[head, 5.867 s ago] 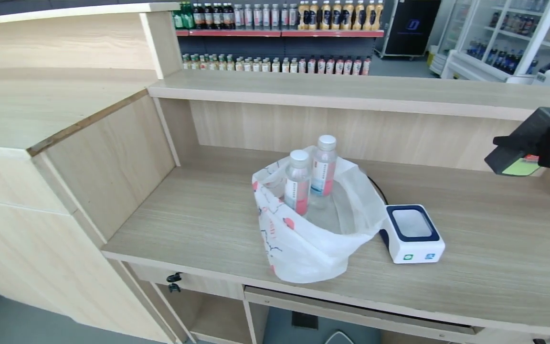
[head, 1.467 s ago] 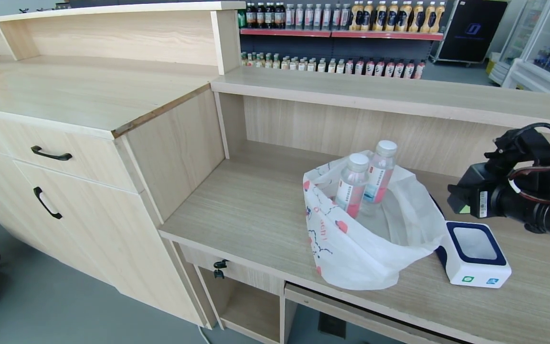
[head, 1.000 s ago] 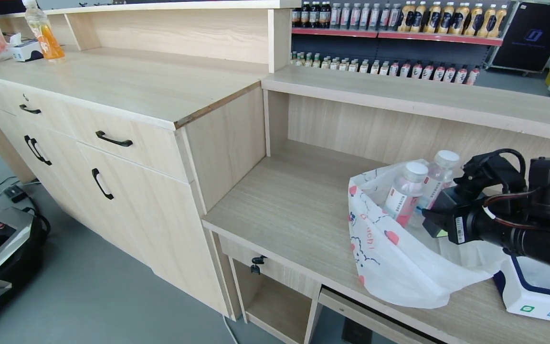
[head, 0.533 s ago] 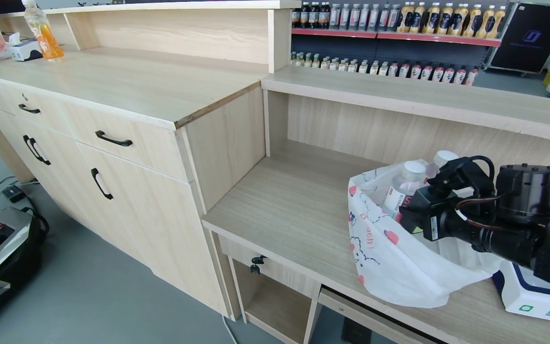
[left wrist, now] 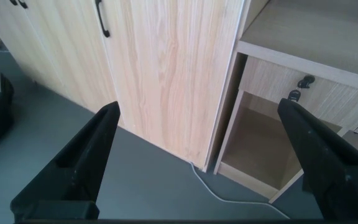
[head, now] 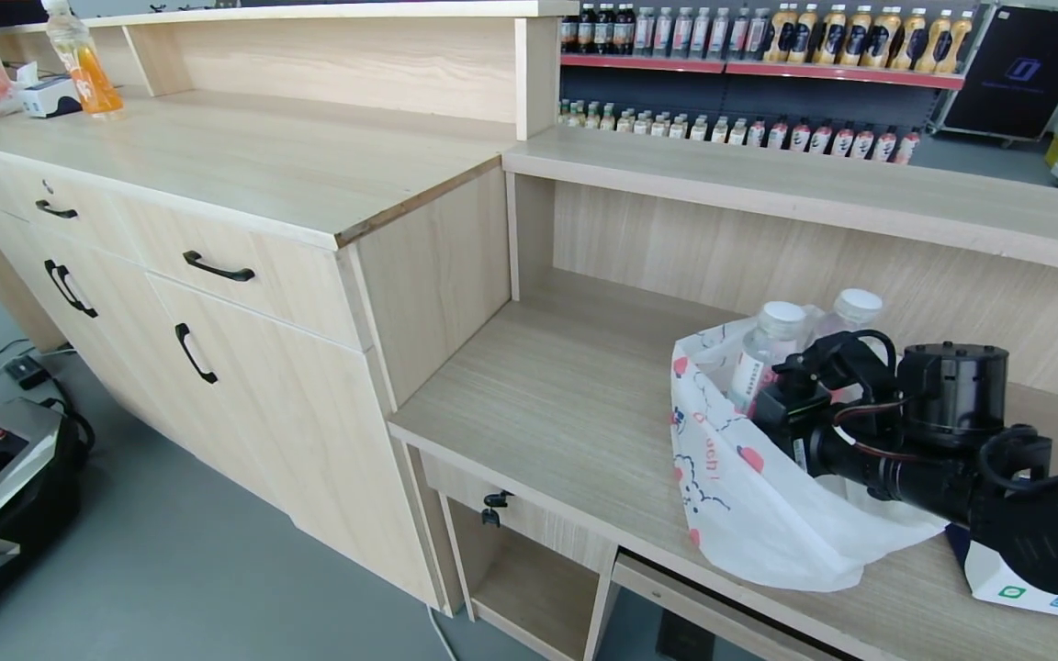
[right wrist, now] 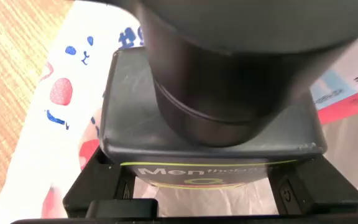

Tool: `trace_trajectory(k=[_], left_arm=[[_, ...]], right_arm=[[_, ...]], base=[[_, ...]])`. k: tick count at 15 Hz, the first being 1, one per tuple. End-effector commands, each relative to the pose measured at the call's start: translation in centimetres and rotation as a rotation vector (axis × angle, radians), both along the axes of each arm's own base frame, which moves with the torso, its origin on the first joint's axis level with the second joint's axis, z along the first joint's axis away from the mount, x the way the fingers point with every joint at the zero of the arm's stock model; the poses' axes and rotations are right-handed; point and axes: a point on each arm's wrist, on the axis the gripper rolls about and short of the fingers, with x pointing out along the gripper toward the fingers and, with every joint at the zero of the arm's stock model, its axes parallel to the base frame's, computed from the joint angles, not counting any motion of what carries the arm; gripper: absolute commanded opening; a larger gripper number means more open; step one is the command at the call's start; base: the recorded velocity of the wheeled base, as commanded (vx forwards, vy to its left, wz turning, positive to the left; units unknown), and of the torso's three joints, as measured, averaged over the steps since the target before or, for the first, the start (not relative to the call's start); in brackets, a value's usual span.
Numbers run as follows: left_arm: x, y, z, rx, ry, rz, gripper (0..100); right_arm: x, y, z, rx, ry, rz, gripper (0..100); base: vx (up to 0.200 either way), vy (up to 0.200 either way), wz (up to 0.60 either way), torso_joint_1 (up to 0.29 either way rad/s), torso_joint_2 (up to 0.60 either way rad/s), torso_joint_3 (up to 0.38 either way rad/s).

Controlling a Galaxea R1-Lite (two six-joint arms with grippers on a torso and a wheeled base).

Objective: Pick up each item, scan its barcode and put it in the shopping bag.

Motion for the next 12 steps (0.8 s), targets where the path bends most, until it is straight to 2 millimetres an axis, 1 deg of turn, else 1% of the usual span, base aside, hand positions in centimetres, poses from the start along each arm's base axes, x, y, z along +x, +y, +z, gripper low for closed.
trace_trajectory(k=[1, 4, 12], left_arm=[[0.0, 0.0, 0.0, 0.000, -0.001, 0.001, 100], [0.0, 0.0, 0.0, 0.000, -0.001, 0.001, 100], [0.0, 0.0, 0.0, 0.000, -0.001, 0.001, 100]], right_arm=[[-0.2, 0.1, -0.2, -0.003, 0.010, 0.006, 0], [-0.3, 0.0, -0.3, -0.006, 0.017, 0.005, 0], [-0.2, -0.3, -1.8, -0.022, 0.091, -0.009, 0]], base=[[0.000, 0.000, 0.00, 0.000, 0.00, 0.000], [0.000, 0.000, 0.00, 0.000, 0.00, 0.000], [0.000, 0.000, 0.00, 0.000, 0.00, 0.000]])
